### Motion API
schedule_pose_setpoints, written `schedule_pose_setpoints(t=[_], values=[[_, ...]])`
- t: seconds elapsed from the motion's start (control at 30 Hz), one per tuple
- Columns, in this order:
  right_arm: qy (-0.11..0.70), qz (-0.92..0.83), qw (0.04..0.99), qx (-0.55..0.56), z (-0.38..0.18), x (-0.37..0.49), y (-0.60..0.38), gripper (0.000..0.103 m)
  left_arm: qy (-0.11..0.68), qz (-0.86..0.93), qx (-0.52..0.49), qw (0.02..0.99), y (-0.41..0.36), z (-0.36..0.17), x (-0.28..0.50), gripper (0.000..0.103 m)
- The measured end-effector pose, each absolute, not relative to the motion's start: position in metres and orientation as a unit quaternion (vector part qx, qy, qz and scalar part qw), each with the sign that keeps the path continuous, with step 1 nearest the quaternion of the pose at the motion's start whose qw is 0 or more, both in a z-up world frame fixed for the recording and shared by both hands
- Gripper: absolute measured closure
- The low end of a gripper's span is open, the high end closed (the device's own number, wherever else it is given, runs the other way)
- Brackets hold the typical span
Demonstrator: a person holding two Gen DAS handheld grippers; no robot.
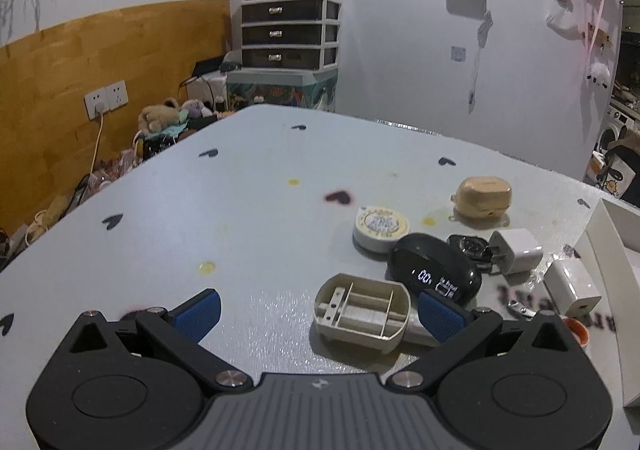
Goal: Organize rigid objects
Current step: 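Reach the left gripper to the beige plastic holder and close on it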
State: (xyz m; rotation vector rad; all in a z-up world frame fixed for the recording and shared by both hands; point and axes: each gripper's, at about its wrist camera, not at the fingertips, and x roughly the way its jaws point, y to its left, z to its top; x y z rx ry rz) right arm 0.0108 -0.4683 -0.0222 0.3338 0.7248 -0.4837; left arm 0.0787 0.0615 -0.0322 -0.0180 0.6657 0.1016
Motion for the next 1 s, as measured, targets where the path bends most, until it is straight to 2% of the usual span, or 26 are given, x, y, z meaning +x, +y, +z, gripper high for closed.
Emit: schedule_pose_setpoints(t=[0.07, 0.13, 0.37, 0.63, 1.0], values=[[0.373, -0.23, 0.884, 0.161, -0.033, 0.014, -0.471, 0.056, 0.334, 0.056, -0.01, 0.941, 0.062, -0.035, 0.08, 0.0], [0.389, -0.221, 0.879, 0.166, -0.041, 0.017, -0.473, 0.066, 0.338, 0.066, -0.012, 0.939, 0.062, -0.037, 0.082, 0.0], [0.401, -0.244, 0.871, 0.147, -0.05, 0.018, -0.472, 0.089, 0.335, 0.039, 0.006, 0.941, 0.059, -0.036, 0.09, 0.0], [0.425, -0.223, 0.854, 0.202, -0.062, 0.024, -0.492, 0.092, 0.349, 0.005, 0.033, 0.936, 0.057, -0.037, 0.108, 0.0], [0.432, -0.184, 0.862, 0.189, -0.063, 0.028, -0.475, 0.098, 0.381, -0.013, 0.055, 0.923, 0.052, -0.051, 0.13, 0.001]])
